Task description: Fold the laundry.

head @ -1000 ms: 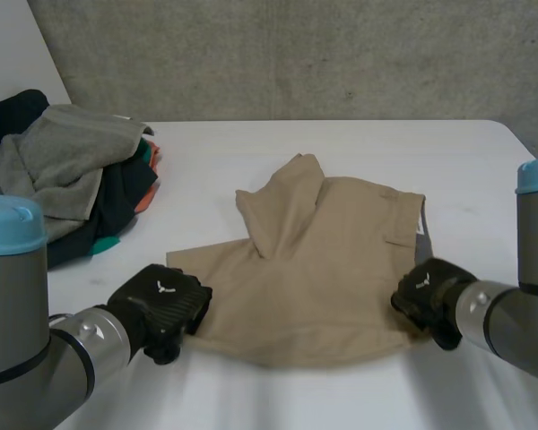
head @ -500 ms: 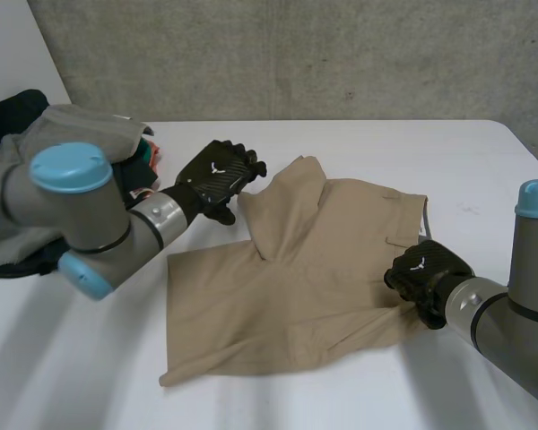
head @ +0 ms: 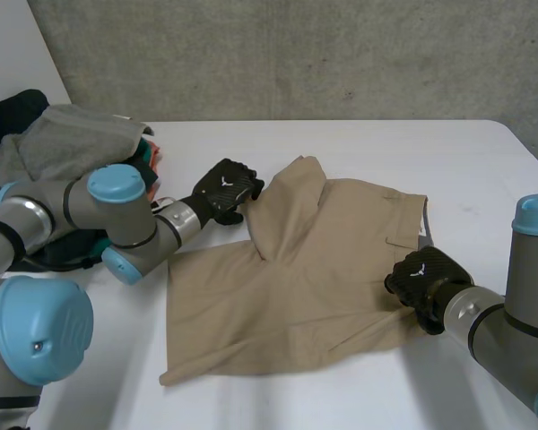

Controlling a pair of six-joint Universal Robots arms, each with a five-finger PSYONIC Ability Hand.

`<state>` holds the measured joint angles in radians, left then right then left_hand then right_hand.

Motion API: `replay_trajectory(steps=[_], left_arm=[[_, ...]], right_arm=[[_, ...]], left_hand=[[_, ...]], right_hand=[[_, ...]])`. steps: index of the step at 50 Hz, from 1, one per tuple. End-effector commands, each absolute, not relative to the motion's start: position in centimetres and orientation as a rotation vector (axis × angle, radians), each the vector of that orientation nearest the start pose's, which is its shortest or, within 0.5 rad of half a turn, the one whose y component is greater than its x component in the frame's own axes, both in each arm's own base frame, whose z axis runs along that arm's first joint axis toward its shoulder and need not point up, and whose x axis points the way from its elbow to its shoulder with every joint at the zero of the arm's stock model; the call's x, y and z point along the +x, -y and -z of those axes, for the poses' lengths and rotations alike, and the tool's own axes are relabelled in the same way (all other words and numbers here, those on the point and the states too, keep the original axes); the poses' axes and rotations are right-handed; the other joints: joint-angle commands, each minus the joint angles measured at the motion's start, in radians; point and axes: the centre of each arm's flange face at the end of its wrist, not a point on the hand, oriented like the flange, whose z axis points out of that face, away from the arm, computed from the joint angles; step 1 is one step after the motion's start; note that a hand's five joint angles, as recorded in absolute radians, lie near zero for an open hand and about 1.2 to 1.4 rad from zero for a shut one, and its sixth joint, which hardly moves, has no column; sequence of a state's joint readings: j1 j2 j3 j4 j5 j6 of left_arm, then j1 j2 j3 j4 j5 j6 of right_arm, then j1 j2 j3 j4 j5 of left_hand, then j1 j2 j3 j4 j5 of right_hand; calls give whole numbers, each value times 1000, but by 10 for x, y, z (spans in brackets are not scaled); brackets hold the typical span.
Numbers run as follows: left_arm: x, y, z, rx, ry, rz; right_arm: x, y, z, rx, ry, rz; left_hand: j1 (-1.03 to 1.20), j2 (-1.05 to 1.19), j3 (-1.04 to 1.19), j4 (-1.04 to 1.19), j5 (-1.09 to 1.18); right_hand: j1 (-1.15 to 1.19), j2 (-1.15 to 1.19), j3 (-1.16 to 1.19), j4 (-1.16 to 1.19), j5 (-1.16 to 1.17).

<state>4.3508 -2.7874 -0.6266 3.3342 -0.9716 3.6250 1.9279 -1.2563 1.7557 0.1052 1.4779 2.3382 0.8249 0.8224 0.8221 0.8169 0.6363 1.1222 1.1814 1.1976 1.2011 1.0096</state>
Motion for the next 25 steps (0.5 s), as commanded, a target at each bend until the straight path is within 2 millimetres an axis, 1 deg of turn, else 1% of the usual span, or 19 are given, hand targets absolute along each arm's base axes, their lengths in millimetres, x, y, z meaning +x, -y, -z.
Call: replay_trajectory(steps=[1,2,4,8,9,12,13,15,16,17,19,21,25], left_arm=[[-355,408,-87,1655,-1959,2370],[-355,409,-87,1646,-1958,2369],[-354,410,-87,1631,-1958,2364],[-348,417,-91,1491,-1972,2323],[-344,419,-94,1410,-1980,2289],[-340,418,-105,1333,-1984,2243],[-333,415,-114,1292,-1992,2194],[-325,412,-119,1267,-1996,2153],[-323,409,-123,1265,-1996,2136],[-320,401,-132,1275,-1987,2115],[-319,394,-137,1280,-1988,2096],[-318,383,-137,1294,-2015,2069],[-318,374,-129,1274,-2059,2001]], right_arm=[[232,220,-158,-1647,-2384,1501],[232,220,-157,-1643,-2386,1499],[232,219,-156,-1622,-2393,1492],[232,220,-157,-1575,-2402,1494],[232,220,-157,-1571,-2401,1493],[233,220,-158,-1570,-2395,1499],[234,220,-158,-1569,-2393,1500],[234,220,-159,-1568,-2391,1507],[234,220,-159,-1567,-2390,1510],[234,221,-159,-1567,-2388,1514],[235,222,-159,-1553,-2387,1529],[235,223,-160,-1540,-2386,1539],[236,225,-160,-1506,-2386,1558]], left_hand=[[526,528,529,534,540],[571,573,574,579,585],[571,574,574,579,585],[571,574,574,579,585],[571,574,574,579,585],[571,574,574,579,585],[571,574,574,579,585],[571,574,574,579,585],[571,574,574,579,585],[571,574,574,579,585],[571,574,574,579,585],[571,574,574,579,585],[571,574,574,579,585]], right_hand=[[274,215,199,195,212],[274,215,199,195,212],[274,215,199,195,212],[274,215,199,195,212],[274,215,199,195,212],[274,215,199,195,212],[274,215,199,195,212],[274,215,199,195,212],[274,215,199,195,212],[274,215,199,195,212],[274,215,199,195,212],[274,215,199,195,212],[274,215,199,195,212]])
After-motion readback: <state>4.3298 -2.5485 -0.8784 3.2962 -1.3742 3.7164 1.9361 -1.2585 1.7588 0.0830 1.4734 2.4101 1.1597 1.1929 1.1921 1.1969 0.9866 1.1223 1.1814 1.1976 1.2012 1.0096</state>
